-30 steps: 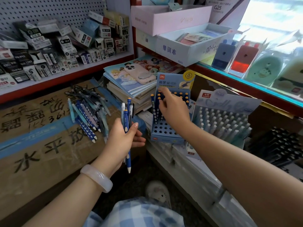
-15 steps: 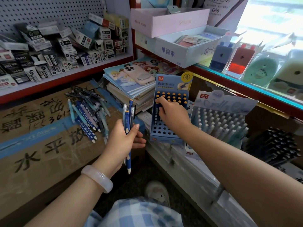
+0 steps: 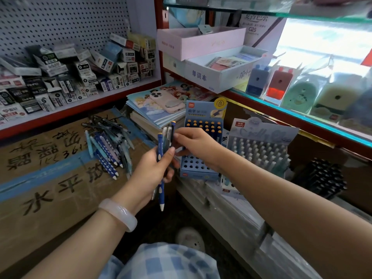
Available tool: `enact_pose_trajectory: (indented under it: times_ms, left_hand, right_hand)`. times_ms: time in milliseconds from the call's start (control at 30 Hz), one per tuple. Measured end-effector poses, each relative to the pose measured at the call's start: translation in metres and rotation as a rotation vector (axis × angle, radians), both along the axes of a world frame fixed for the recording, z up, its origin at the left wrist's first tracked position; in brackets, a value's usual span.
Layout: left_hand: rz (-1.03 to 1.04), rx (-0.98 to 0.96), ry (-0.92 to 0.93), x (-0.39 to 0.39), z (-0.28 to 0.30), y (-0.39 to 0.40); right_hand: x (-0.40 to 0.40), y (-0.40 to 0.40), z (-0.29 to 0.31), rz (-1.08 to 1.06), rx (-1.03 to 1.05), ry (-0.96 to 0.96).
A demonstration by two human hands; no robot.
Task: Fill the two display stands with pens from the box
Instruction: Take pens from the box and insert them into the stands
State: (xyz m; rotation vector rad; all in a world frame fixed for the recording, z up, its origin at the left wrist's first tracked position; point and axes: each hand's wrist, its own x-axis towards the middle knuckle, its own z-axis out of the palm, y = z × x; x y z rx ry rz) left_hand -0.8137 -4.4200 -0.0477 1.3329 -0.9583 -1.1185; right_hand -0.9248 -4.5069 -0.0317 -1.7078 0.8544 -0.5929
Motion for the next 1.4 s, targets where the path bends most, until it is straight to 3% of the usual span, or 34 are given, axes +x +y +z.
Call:
enact_pose_trajectory:
  times_ms: [200, 533, 700, 900, 1400]
  left_hand:
    - [-0.025, 0.012, 0.101, -0.007, 0.013, 0.007]
    - [0.114, 0.095, 0.098, -0.005, 0.010, 0.007]
    - [0.219, 0.167, -0.082, 0.008, -0.008, 0.006]
    - [0.187, 0.122, -0.113, 0.012, -0.011, 0.002]
    - [0.116, 0.110, -0.097, 0.014, -0.015, 0.000]
  right_hand:
    - [-0.004, 0.009, 0.002, -0.064, 0.238, -0.219]
    - [-0.020, 0.002, 0.018, -0.314, 0.124, -0.317]
    - [-0.044, -0.022, 0.009, -0.535, -0.195, -0.024]
    - [-0.046, -0.031, -0.019, -0.505, -0.406, 0.231]
    - [-0.011, -0.040, -0.047, -0.333, -0.525, 0.638]
